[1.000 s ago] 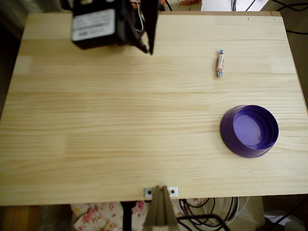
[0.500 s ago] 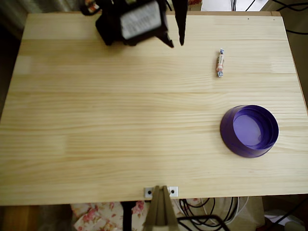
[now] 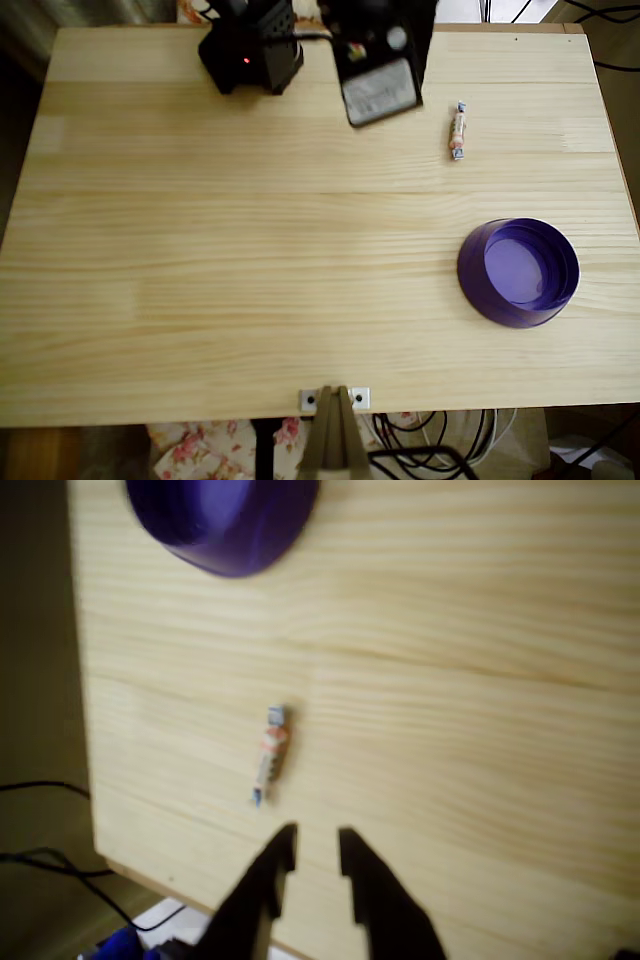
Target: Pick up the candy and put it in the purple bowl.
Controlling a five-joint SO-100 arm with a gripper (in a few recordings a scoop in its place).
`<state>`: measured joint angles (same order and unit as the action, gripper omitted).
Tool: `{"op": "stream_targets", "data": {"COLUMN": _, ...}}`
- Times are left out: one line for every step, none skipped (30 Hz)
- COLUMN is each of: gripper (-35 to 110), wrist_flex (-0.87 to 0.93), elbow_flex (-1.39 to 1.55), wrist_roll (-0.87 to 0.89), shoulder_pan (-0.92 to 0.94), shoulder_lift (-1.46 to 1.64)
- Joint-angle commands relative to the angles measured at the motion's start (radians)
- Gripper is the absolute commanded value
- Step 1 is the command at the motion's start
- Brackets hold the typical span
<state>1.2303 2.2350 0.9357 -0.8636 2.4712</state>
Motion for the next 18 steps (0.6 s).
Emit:
{"op": "stream_targets", "data": {"gripper": 7, "wrist_flex": -0.028, "elbow_flex": -0.081, "wrist_roll": 0.018, "shoulder_pan": -0.038, "shoulder_lift": -0.048}}
{"op": "stream_targets", "data": {"gripper": 7, "wrist_flex": -0.043, "elbow_flex": -0.08, "wrist_roll": 0.02, "shoulder_pan": -0.044, "shoulder_lift": -0.049}}
{"op": "stream_targets", "data": {"gripper": 7, "wrist_flex": -0.054, "elbow_flex": -0.074, "wrist_roll": 0.023, "shoulder_pan": -0.049, "shoulder_lift": -0.049}}
{"op": "stream_targets", "data": {"gripper": 7, "wrist_flex": -0.055, "elbow_flex": -0.067, "wrist_roll": 0.035, "shoulder_pan": -0.055, "shoulder_lift": -0.051}}
{"op": "stream_targets", "data": {"gripper": 7, "wrist_flex": -0.055, "elbow_flex": -0.058, "wrist_roll": 0.051, "shoulder_pan": -0.06, "shoulder_lift": -0.052}}
{"op": "stream_targets", "data": {"gripper": 7, "wrist_flex": -0.055, "elbow_flex": -0.046, "wrist_roll": 0.066, "shoulder_pan": -0.064, "shoulder_lift": -0.052}}
{"op": "stream_targets", "data": {"gripper": 7, "wrist_flex": -0.057, "elbow_flex": -0.034, "wrist_roll": 0.083, "shoulder_pan": -0.071, "shoulder_lift": -0.052}}
{"op": "stream_targets", "data": {"gripper": 7, "wrist_flex": -0.057, "elbow_flex": -0.023, "wrist_roll": 0.103, "shoulder_pan": -0.078, "shoulder_lift": -0.052}}
{"op": "stream_targets", "data": {"gripper": 7, "wrist_flex": -0.058, "elbow_flex": -0.014, "wrist_roll": 0.124, "shoulder_pan": -0.087, "shoulder_lift": -0.052}}
{"op": "stream_targets", "data": {"gripper": 7, "wrist_flex": -0.06, "elbow_flex": -0.002, "wrist_roll": 0.147, "shoulder_pan": -0.097, "shoulder_lift": -0.052}}
{"op": "stream_targets", "data": {"gripper": 7, "wrist_flex": -0.069, "elbow_flex": 0.009, "wrist_roll": 0.164, "shoulder_pan": -0.107, "shoulder_lift": -0.052}}
{"op": "stream_targets", "data": {"gripper": 7, "wrist_flex": -0.078, "elbow_flex": 0.02, "wrist_roll": 0.183, "shoulder_pan": -0.118, "shoulder_lift": -0.052}}
{"op": "stream_targets", "data": {"gripper": 7, "wrist_flex": -0.081, "elbow_flex": 0.031, "wrist_roll": 0.206, "shoulder_pan": -0.126, "shoulder_lift": -0.054}}
{"op": "stream_targets", "data": {"gripper": 7, "wrist_flex": -0.081, "elbow_flex": 0.041, "wrist_roll": 0.227, "shoulder_pan": -0.135, "shoulder_lift": -0.054}}
{"op": "stream_targets", "data": {"gripper": 7, "wrist_flex": -0.086, "elbow_flex": 0.049, "wrist_roll": 0.239, "shoulder_pan": -0.144, "shoulder_lift": -0.055}}
{"op": "stream_targets", "data": {"gripper": 7, "wrist_flex": -0.095, "elbow_flex": 0.052, "wrist_roll": 0.249, "shoulder_pan": -0.152, "shoulder_lift": -0.061}}
{"op": "stream_targets", "data": {"gripper": 7, "wrist_flex": -0.1, "elbow_flex": 0.052, "wrist_roll": 0.261, "shoulder_pan": -0.158, "shoulder_lift": -0.08}}
{"op": "stream_targets", "data": {"gripper": 7, "wrist_flex": -0.101, "elbow_flex": 0.051, "wrist_roll": 0.273, "shoulder_pan": -0.163, "shoulder_lift": -0.101}}
